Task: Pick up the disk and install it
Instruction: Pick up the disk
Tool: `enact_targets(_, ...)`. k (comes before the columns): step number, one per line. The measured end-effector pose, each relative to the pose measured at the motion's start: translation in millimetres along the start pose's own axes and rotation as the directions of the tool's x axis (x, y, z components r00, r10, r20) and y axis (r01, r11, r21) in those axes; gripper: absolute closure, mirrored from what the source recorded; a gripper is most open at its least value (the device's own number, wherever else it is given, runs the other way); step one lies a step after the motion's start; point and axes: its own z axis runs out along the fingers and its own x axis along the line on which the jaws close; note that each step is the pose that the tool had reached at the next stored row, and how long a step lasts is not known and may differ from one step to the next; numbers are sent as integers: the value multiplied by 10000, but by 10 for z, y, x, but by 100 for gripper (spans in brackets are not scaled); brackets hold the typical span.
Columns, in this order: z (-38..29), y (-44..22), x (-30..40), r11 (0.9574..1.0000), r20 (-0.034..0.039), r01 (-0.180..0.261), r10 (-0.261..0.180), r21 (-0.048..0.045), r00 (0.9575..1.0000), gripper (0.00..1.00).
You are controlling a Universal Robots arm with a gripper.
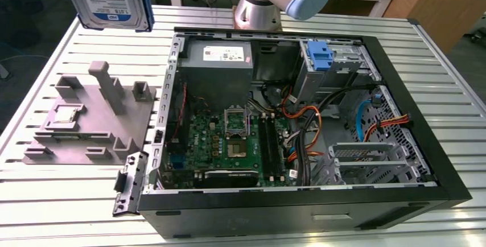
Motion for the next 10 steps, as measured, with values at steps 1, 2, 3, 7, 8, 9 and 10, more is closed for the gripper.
enact_targets(1, 0, 2, 0, 10000, 0, -1, 1, 0, 10000, 63)
enact_targets(2, 0, 3, 0, 10000, 0, -1, 1, 0, 10000, 63)
enact_targets(3, 0, 4, 0, 10000, -1, -1, 1, -1, 10000, 63)
enact_targets(7, 0, 18, 1, 10000, 0, 0, 0, -1, 10000, 63)
enact_targets(8, 0, 23, 1, 10000, 1, 0, 0, 0, 10000, 63)
enact_targets(9, 0, 29, 1, 10000, 0, 0, 0, 0, 10000, 63)
enact_targets(10, 0, 37, 1, 10000, 0, 0, 0, 0, 10000, 63)
